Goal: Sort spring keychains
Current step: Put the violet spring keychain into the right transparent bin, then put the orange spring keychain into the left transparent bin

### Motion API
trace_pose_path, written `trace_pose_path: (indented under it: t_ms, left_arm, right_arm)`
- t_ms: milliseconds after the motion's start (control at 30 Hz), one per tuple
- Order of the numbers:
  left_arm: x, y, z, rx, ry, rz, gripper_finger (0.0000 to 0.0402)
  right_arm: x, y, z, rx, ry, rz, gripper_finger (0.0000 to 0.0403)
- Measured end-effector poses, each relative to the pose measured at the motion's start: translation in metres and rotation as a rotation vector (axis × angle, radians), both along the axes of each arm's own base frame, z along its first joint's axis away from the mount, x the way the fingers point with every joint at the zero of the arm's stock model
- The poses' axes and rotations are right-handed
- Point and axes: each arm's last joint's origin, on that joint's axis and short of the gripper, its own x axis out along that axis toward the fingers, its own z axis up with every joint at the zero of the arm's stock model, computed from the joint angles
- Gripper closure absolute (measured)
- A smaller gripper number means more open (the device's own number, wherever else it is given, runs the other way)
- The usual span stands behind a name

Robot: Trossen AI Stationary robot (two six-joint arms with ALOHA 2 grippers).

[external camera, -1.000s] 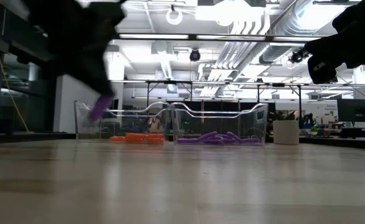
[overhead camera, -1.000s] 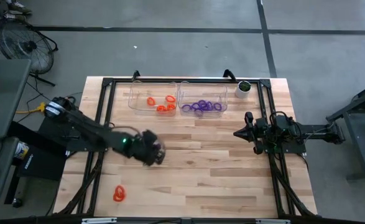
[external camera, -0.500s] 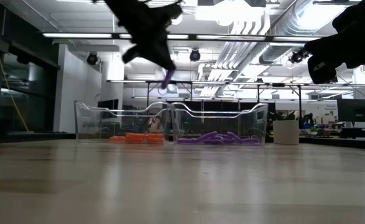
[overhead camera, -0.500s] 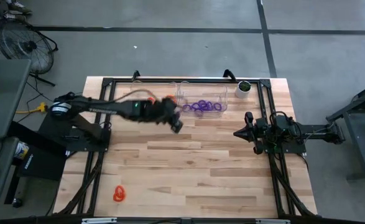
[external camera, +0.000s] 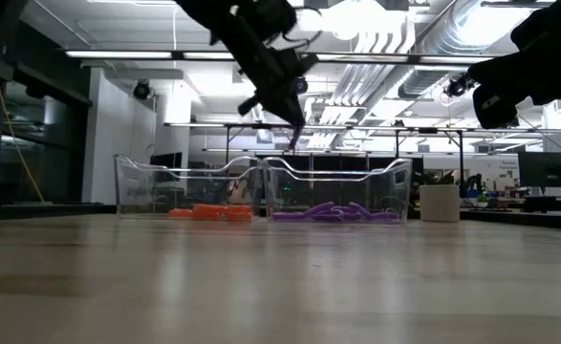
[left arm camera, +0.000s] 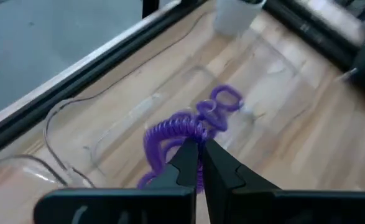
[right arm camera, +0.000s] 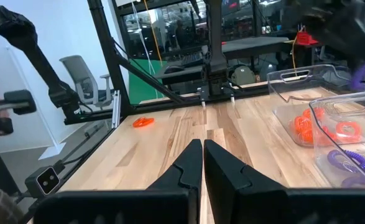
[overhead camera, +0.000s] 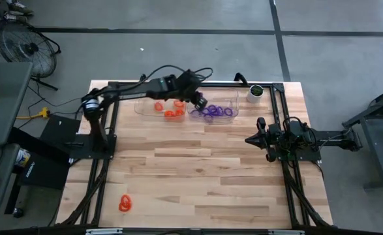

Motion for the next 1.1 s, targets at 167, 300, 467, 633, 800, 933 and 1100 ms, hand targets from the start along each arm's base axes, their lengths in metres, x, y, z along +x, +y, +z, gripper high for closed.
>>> trace_pose_path:
  t_ms: [167, 300, 467, 633, 800, 933, 1100]
  left_arm:
    - [0.018, 0.015, -0.013, 0.006, 0.132, -0.071, 0.0401]
    - [0.031, 0.016, -0.021, 0.030, 0.220, -0.146, 0.0401]
    - [0.042, 0.009, -0.031, 0.040, 0.297, -0.218, 0.0395]
    - [0.045, 0.006, -0.030, 0.072, 0.290, -0.232, 0.0378]
    - [0.050, 0.001, -0.037, 0.103, 0.308, -0.248, 0.0357]
    - [0.051, -0.001, -0.036, 0.121, 0.306, -0.285, 0.0312]
    - [0.052, -0.003, -0.035, 0.142, 0.313, -0.294, 0.0231]
  right_arm:
    - [0.000, 0.000, 0.000, 0.000, 0.000, 0.000, 0.0391]
    - [0.000, 0.000, 0.000, 0.000, -0.001, 0.000, 0.0391]
    - [0.000, 0.000, 0.000, 0.000, 0.000, 0.000, 0.0391]
    - [0.000, 0.000, 0.000, 0.000, 0.000, 0.000, 0.0391]
    - [0.000, 0.000, 0.000, 0.000, -0.001, 0.000, 0.0391]
    - [0.000, 0.000, 0.000, 0.000, -0.001, 0.000, 0.0391]
    - [0.000, 0.000, 0.000, 0.000, -0.001, 0.000, 0.0391]
